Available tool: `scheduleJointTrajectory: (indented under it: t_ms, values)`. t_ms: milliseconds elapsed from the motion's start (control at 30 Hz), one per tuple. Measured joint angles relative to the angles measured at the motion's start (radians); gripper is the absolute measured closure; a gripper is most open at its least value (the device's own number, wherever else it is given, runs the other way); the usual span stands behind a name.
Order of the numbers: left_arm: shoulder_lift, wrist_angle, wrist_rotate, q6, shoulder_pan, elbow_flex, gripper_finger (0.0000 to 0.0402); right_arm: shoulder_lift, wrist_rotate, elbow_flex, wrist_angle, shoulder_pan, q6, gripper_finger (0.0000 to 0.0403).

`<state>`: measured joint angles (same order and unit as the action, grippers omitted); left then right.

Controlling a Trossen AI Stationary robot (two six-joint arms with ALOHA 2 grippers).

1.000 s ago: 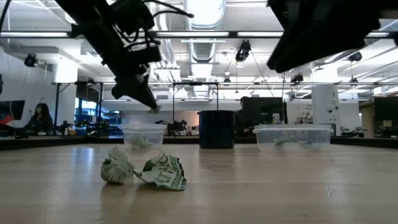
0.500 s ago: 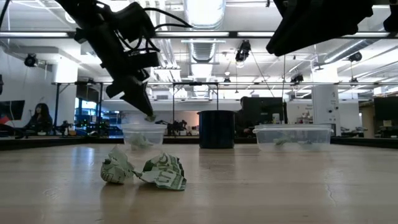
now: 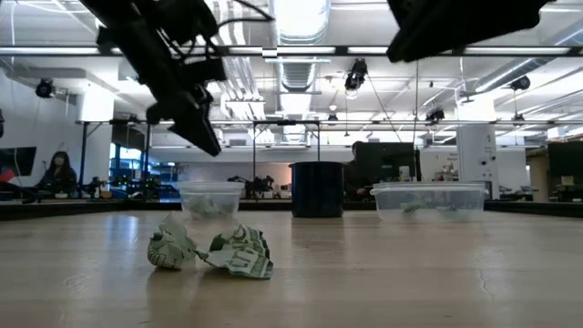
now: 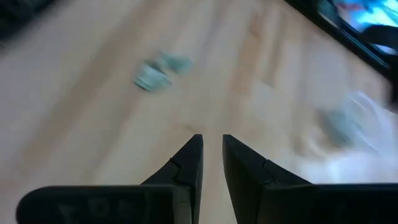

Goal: Pick and place items into bin
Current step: Put the green stevia packet into the right transparent bin

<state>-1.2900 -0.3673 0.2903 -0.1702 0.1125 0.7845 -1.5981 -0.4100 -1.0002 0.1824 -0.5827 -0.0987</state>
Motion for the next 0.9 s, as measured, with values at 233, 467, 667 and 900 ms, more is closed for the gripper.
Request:
scheduleJointTrajectory:
  t_ms: [233,467,667,900]
  values:
    - [0.116,-0.051,0.005,0.086,-0.156,-0.006,0.0324,-0.112,0.136,-0.006,-0.191,0.033,-0.085,0.0351]
    - [0.179,-0.048,0.147,0.207,-0.375,-0.041,0.0324,-0.25,0.302,-0.09,-0.249,0.085,-0.089,0.0351]
    - [0.194,-0.049,0.271,0.295,-0.498,-0.085,0.0324,-0.376,0.342,-0.207,-0.225,0.129,-0.047,0.0351]
    - [0.201,-0.029,0.281,0.33,-0.544,-0.082,0.0324,-0.475,0.443,-0.315,-0.12,0.164,-0.006,0.0351]
